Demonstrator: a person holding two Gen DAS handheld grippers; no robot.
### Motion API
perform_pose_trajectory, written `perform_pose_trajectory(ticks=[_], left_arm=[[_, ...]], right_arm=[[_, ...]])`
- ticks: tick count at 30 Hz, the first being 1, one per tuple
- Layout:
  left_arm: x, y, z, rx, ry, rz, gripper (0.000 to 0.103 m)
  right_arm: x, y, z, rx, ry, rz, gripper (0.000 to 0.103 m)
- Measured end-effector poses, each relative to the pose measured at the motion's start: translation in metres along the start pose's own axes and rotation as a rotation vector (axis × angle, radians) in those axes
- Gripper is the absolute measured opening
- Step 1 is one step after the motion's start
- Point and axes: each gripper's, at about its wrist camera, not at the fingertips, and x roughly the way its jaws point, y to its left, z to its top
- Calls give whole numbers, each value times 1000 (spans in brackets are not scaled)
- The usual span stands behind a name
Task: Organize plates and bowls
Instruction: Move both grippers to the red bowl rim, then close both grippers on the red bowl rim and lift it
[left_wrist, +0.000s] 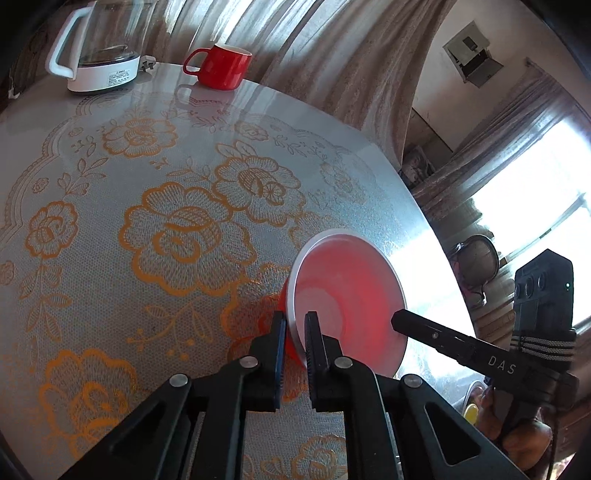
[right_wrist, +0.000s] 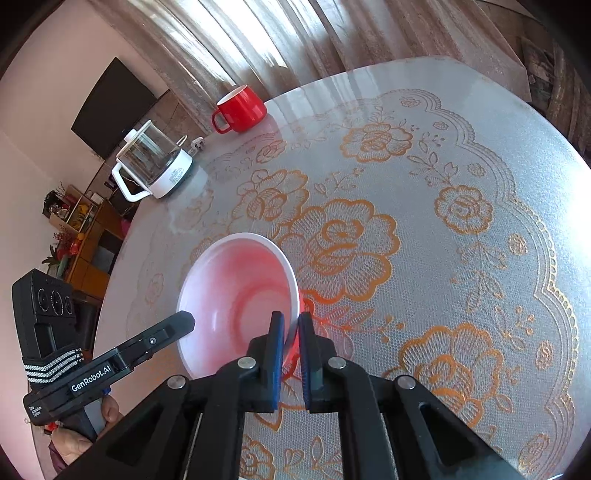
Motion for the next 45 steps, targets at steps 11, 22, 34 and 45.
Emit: perform_pose_trajectory(ticks=[11, 22, 34, 45], left_arm=[[-12, -41, -28, 61, 23, -42, 9], [-1, -59, -56, 111, 69, -2, 10], [-1, -45, -48, 80, 40, 12, 23], [-2, -57, -53, 107, 51, -7, 21]], right_arm=[[-48, -15, -30, 8, -46, 8, 8], [-64, -34, -54, 20, 0, -9, 10], [-71, -57, -63, 43, -34, 31, 21], [-71, -51, -62, 64, -51, 110, 20]])
